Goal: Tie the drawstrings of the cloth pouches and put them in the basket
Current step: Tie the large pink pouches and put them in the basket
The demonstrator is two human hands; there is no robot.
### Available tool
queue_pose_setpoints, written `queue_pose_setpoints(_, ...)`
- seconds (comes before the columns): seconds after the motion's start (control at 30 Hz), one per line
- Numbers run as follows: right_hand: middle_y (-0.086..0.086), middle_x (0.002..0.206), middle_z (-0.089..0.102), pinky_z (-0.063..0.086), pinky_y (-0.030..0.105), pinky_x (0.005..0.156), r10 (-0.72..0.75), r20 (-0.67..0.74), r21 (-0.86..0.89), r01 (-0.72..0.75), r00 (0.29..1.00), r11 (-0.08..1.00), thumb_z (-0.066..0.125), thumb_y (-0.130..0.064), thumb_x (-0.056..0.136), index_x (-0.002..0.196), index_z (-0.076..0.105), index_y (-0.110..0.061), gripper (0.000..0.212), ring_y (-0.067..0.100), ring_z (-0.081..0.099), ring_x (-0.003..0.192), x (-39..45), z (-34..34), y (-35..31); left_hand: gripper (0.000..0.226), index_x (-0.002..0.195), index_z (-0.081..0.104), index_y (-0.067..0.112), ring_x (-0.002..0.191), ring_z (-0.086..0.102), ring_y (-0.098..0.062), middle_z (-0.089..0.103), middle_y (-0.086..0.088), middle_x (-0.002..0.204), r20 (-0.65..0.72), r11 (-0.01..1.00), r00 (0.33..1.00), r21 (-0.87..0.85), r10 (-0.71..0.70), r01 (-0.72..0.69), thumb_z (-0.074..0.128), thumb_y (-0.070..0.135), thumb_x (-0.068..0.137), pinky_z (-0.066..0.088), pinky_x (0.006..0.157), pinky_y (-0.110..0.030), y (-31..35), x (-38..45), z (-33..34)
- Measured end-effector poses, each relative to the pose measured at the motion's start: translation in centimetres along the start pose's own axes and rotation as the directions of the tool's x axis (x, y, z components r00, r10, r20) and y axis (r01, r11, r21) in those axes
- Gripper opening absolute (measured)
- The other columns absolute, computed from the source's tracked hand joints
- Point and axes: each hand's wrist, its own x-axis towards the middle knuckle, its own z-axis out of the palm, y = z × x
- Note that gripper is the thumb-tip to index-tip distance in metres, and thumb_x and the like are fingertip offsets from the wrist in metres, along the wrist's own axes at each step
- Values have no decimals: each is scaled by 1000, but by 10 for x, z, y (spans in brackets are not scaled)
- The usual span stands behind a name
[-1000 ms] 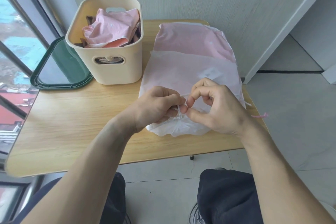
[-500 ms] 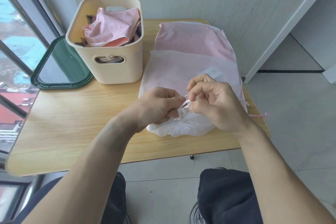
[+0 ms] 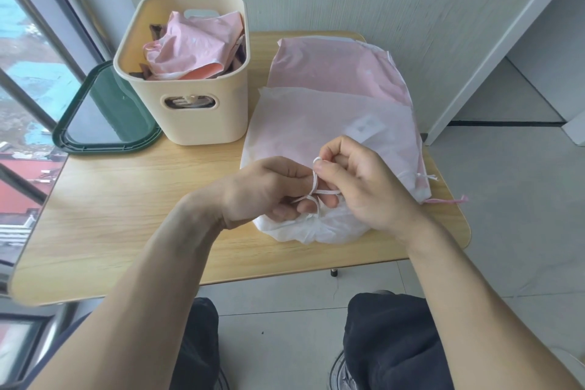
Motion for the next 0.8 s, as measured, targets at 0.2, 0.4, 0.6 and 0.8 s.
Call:
queue_pose_setpoints(0.2, -5, 55, 56, 41, 25, 61, 51, 3, -147, -50, 999, 988, 50, -17, 105, 94, 49, -13, 11, 13, 50, 57, -1, -2, 0, 31, 92, 66, -2, 54, 24, -14, 42, -1, 66, -32, 994, 999, -111, 1, -4, 48, 23, 96, 12, 54, -32, 2, 3, 4)
queue_pose_setpoints(0.4, -11, 51, 45, 36, 20, 55, 84, -97, -91, -93, 992, 992, 53, -18, 103, 91, 52, -13, 13, 7, 40, 52, 0, -2, -2, 37, 85, 65, -7, 45, 28, -8, 43, -1, 60, -213, 1000, 977, -28, 7, -14, 44, 16, 106, 25, 42, -15, -1, 5, 9)
queue_pose_setpoints(0.6, -8, 78, 59, 41, 21, 70, 40, 3, -353, -37, 999, 935, 76, -15, 84, 79, 62, -19, 15, 6, 54, 72, -3, -11, -1, 25, 97, 66, -1, 43, 37, -9, 60, -3, 65, -536, 991, 835, 22, 125, -135, 51, 18, 103, 31, 43, -15, -6, 11, 8)
queue_pose_setpoints(0.8, -7, 89, 60, 45, 20, 77, -106, -71, -424, 66, 992, 903, 82, -22, 83, 77, 73, -22, 10, 8, 62, 87, -4, -2, 4, 28, 96, 48, -12, 45, 35, -13, 62, -3, 64, -477, 980, 856, 92, 200, -178, 50, 15, 103, 30, 45, -18, -5, 9, 11)
